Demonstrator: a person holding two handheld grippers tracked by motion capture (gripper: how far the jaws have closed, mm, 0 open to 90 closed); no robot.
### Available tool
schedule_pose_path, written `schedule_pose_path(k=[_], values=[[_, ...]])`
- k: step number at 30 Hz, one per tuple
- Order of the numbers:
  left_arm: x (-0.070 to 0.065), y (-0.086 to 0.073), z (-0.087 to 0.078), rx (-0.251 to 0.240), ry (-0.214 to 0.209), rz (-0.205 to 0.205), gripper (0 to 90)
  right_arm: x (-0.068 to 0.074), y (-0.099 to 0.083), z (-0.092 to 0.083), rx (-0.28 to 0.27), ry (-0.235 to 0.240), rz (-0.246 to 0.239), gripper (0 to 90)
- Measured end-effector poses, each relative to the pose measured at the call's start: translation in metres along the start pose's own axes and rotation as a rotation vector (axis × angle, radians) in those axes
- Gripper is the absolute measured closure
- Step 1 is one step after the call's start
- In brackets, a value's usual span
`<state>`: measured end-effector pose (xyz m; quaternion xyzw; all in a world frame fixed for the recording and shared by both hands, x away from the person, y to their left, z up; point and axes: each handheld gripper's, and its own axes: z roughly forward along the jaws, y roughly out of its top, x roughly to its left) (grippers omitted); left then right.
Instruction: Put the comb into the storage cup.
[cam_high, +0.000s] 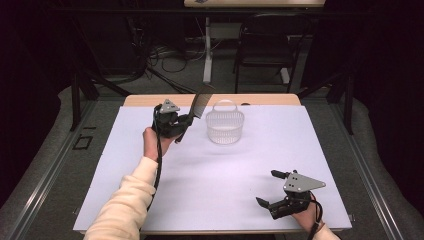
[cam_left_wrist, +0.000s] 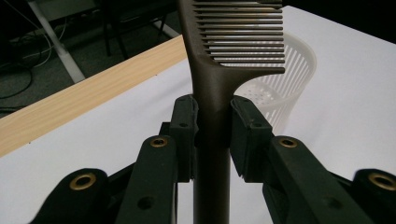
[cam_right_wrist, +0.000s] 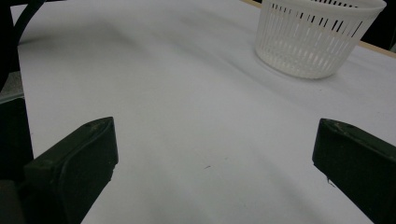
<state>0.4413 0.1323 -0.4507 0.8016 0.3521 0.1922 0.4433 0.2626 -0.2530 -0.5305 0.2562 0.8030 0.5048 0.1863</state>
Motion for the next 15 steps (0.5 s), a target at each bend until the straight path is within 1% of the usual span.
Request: schedule_pose_path(k=[10,15], values=[[0.000,0.009,0.003,-0.002,0.001,0.012,72.3,0.000,0.000,0.000,0.001,-0.001,0.000,0.0],[0.000,0.014,0.005,-0.006,0.004,0.015,72.4,0.000,0.000,0.001,0.011,0.001,-0.001,0.0]])
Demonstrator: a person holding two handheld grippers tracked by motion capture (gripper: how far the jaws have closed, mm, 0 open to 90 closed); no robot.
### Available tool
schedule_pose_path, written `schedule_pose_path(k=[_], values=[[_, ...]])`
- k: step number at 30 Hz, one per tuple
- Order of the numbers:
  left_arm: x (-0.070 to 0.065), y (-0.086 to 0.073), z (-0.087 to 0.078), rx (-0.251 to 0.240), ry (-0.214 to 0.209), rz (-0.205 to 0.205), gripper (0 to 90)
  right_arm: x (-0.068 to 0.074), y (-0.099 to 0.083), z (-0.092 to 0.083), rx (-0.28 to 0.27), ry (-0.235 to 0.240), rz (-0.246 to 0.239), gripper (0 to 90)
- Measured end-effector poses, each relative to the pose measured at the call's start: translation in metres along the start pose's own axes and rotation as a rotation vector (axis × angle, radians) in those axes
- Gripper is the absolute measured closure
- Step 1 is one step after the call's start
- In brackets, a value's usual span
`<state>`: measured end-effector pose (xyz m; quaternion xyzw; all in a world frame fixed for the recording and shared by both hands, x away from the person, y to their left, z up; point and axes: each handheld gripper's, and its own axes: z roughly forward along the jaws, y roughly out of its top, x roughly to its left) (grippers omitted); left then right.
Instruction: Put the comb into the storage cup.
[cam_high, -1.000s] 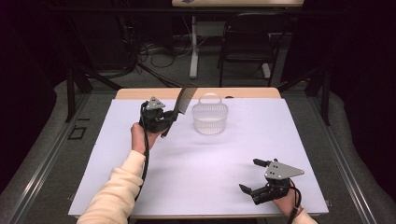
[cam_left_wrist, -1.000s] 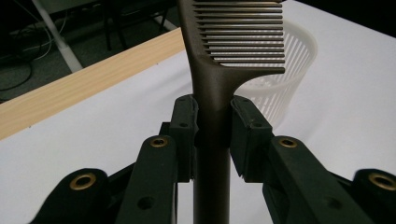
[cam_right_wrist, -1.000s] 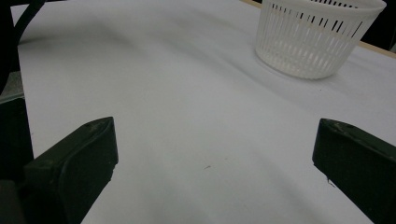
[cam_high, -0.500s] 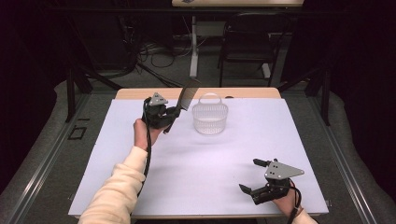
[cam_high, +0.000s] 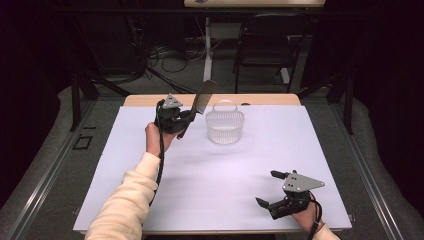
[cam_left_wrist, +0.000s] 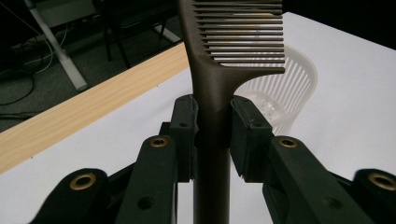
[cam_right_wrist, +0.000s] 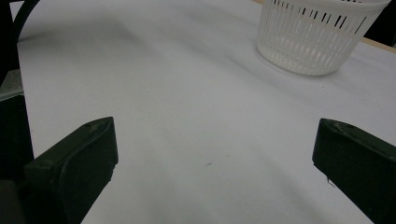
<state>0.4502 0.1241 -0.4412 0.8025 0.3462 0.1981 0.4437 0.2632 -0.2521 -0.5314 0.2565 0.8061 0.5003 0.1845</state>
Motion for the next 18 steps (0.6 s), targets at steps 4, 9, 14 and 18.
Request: schedule_pose_path(k=[4,9,14,18], values=[[0.000,0.005,0.001,-0.007,0.003,0.000,72.4,0.000,0.000,0.000,-0.004,-0.001,0.000,0.0],[0.000,0.008,0.002,-0.016,0.005,0.004,72.4,0.000,0.000,0.000,0.000,0.000,0.002,0.0],[0.000,0.011,0.004,-0.024,0.003,0.006,72.3,0.000,0.000,0.001,0.000,0.004,0.001,0.0],[0.000,0.012,0.008,-0.026,0.000,-0.001,72.3,0.000,0.000,0.001,0.004,0.004,-0.001,0.0]])
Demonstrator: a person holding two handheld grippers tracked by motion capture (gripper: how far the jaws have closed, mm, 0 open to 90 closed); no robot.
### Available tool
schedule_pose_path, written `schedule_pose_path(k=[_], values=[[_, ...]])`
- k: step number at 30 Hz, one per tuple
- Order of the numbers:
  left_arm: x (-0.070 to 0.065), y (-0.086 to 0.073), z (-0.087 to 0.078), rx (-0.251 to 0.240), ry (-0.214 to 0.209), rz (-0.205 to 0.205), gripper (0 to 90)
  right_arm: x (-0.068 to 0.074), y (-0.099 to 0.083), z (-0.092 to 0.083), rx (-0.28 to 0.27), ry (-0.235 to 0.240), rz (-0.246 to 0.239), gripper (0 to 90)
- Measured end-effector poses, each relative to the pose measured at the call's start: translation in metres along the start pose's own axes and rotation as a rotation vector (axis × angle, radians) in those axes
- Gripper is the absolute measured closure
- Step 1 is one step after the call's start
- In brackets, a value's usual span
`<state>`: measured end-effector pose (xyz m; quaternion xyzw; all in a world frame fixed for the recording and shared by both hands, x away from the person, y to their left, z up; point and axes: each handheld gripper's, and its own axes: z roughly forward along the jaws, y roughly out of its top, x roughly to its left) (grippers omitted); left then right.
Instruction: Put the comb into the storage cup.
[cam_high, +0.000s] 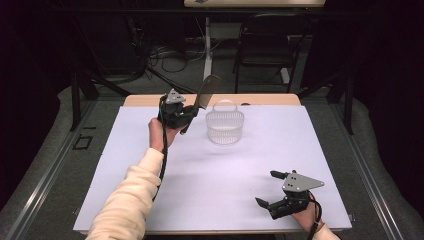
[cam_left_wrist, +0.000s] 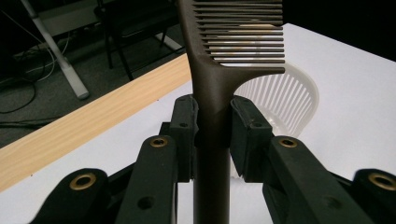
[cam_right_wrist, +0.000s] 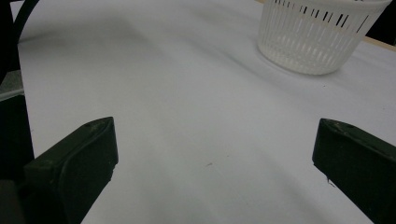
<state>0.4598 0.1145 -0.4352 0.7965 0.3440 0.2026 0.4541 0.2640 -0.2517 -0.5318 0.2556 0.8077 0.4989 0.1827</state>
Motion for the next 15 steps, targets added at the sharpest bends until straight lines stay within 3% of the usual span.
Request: schedule_pose_path(k=[15], values=[[-0.006,0.015,0.013,-0.017,-0.028,0.049,72.3,0.000,0.000,-0.001,-0.003,-0.001,0.001,0.0]])
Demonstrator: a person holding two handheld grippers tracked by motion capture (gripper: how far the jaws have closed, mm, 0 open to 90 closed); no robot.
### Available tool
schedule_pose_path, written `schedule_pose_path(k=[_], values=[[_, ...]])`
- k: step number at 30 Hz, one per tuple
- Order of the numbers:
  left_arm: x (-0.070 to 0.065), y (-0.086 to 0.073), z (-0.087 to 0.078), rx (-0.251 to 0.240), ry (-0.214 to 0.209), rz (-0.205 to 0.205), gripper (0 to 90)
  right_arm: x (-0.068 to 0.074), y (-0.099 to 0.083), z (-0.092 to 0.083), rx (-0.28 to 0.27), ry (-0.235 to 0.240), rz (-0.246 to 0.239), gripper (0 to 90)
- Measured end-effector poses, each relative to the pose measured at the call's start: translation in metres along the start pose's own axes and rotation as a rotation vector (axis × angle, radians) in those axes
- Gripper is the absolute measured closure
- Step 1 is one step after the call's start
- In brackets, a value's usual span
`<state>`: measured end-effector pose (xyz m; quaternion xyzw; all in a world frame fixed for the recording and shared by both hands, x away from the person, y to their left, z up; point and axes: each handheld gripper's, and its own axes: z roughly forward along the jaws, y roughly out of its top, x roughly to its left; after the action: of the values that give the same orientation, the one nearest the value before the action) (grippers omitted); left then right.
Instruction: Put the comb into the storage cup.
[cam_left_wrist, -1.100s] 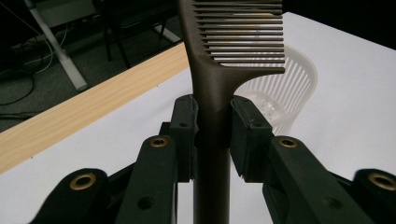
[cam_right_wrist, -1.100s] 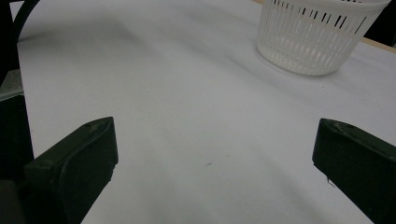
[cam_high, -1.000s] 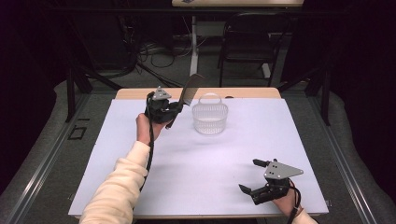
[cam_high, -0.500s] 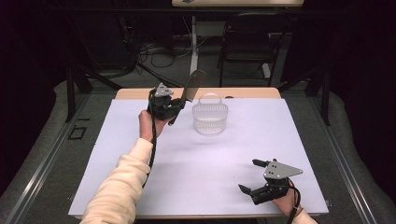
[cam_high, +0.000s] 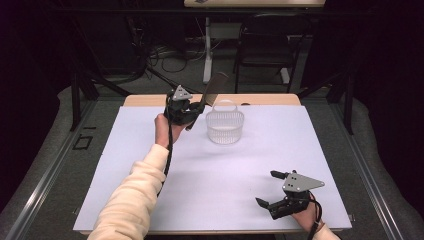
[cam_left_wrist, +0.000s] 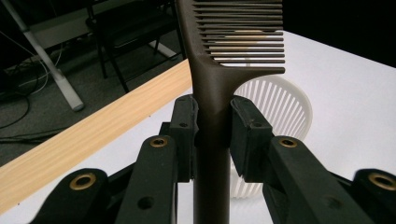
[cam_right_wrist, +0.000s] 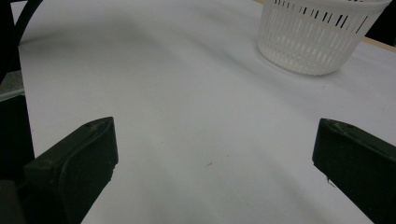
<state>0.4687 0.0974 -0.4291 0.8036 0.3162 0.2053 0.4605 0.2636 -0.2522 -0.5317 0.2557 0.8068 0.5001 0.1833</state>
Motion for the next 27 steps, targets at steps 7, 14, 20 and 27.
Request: schedule_pose_path(k=[7,14,20,27], values=[[-0.003,0.005,0.005,-0.005,-0.003,0.010,72.3,0.000,0.000,0.000,0.000,0.002,0.003,0.0],[-0.003,0.006,0.008,-0.009,0.001,0.007,72.3,0.000,0.000,0.000,0.000,0.003,0.004,0.0],[-0.002,0.009,0.009,-0.019,0.006,0.009,72.3,0.000,0.000,0.000,0.001,0.003,0.004,0.0],[-0.003,0.010,0.011,-0.042,-0.001,0.007,72.3,0.000,0.000,0.000,0.001,0.002,0.003,0.0]])
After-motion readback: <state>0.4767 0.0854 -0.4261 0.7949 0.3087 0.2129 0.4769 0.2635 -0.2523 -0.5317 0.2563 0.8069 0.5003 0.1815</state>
